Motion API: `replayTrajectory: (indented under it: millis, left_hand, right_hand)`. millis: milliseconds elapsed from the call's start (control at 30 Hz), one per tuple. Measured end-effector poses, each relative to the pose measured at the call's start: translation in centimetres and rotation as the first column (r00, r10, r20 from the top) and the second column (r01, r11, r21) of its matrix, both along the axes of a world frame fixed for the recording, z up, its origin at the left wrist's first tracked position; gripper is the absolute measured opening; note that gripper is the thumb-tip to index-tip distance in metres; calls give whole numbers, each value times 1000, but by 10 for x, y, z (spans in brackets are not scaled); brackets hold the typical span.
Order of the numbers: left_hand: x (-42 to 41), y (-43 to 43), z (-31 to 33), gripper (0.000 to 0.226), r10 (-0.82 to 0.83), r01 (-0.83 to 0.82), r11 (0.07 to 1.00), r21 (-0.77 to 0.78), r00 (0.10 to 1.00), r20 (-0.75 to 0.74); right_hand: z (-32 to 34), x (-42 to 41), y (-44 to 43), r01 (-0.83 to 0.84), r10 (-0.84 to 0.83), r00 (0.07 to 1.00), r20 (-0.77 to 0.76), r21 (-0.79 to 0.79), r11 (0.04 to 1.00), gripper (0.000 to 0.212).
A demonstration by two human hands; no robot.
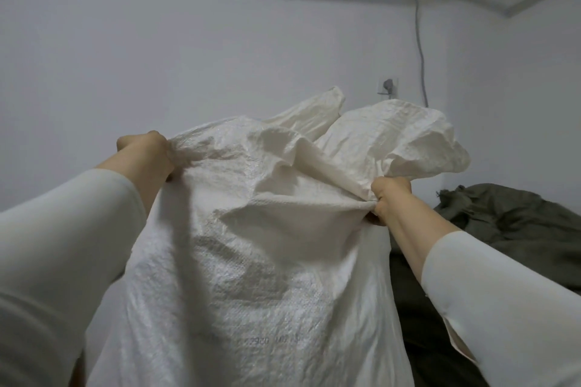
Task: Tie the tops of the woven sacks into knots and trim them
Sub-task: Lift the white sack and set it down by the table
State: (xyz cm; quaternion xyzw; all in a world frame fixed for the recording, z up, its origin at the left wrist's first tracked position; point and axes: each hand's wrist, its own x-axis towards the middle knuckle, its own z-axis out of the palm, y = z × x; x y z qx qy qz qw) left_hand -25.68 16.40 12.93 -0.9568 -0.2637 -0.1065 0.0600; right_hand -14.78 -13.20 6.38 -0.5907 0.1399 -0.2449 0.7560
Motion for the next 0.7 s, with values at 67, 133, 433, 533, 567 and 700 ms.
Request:
replayTrajectory:
  millis: [67, 133, 433, 533, 567, 700]
  left_hand:
    - [-28, -1, -11, 41, -65, 88, 959, -271, 993, 95]
    - [-52, 1, -25, 40, -8, 24, 993, -116, 991, 137]
    - [-137, -7, -46, 37, 100, -101, 991, 86, 995, 22]
    - [-151, -7, -52, 52, 143, -134, 986, 104, 986, -91]
    - [-158, -7, -55, 56, 147, -134, 985, 106, 981, -124]
    - [-191, -13, -75, 62, 146, -132, 988, 86, 973, -180]
  right_hand:
    - [-1, -34, -6, -11, 10, 1000, -20, -66, 998, 53]
    - [-4, -60, -16, -28, 25, 999, -33, -78, 997, 53]
    - [-17, -157, -31, -62, 21, 983, -182, -222, 973, 47]
    - [-29, -176, -35, -78, 14, 963, -270, -227, 971, 44]
    - [-35, -182, -36, -98, 23, 952, -307, -231, 968, 43]
    - [-58, -205, -45, -197, 67, 904, -422, -272, 942, 40]
